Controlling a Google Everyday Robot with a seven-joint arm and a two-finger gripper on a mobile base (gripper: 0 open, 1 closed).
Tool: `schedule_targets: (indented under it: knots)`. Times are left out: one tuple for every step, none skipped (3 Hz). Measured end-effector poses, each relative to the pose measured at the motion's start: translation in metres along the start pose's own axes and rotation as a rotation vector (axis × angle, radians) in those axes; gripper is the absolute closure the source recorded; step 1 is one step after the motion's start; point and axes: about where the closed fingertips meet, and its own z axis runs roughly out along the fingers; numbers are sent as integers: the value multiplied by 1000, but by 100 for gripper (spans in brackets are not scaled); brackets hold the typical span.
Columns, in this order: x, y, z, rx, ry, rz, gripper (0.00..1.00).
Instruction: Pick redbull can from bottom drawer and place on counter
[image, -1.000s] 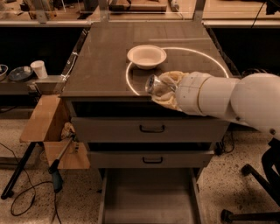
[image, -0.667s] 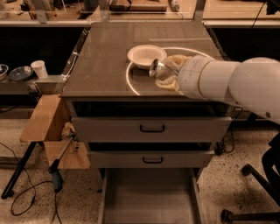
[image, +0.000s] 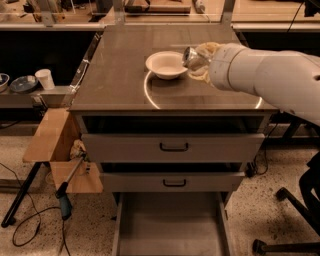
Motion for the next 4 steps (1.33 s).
schedule_targets:
  knots:
    - [16,-8,7,25,32,-7,100]
    - [46,-3,15,18,102,-3,100]
    - [46,-3,15,18,102,-3,100]
    - [40,13,8,9,95,5,100]
